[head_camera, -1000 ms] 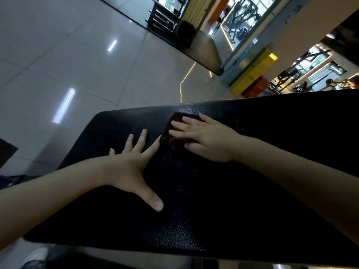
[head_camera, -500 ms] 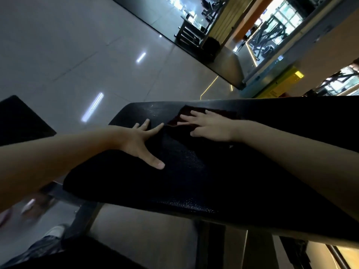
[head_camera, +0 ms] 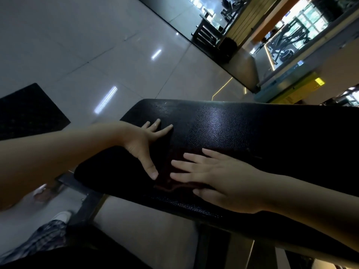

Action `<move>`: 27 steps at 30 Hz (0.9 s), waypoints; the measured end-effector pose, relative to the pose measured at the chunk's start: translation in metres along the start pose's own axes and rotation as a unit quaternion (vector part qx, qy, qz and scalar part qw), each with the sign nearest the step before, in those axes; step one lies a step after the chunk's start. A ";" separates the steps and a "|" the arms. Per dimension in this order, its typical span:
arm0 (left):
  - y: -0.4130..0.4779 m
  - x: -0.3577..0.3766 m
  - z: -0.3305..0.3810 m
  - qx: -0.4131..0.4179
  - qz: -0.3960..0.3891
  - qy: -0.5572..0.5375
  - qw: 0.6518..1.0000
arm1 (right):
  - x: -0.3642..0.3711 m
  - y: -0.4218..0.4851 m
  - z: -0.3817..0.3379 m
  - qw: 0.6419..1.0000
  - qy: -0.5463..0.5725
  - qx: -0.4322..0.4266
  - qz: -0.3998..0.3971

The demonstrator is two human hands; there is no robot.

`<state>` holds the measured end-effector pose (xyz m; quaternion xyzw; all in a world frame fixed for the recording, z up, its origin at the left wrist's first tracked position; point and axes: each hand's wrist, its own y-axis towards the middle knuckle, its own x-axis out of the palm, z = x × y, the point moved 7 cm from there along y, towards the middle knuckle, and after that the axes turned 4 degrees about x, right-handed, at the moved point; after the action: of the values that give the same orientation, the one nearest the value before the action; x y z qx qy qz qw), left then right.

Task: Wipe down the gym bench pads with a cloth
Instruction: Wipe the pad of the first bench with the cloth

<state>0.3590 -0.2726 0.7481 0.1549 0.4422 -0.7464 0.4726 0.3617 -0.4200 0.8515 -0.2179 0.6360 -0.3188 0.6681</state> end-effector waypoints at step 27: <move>-0.004 0.010 -0.006 0.007 0.002 -0.011 1.000 | -0.057 0.159 0.163 0.957 -0.007 0.276 0.083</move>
<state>0.3498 -0.2724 0.7403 0.1514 0.4316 -0.7500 0.4778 0.5471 -0.2864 0.7970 0.0266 0.5342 -0.4242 0.7307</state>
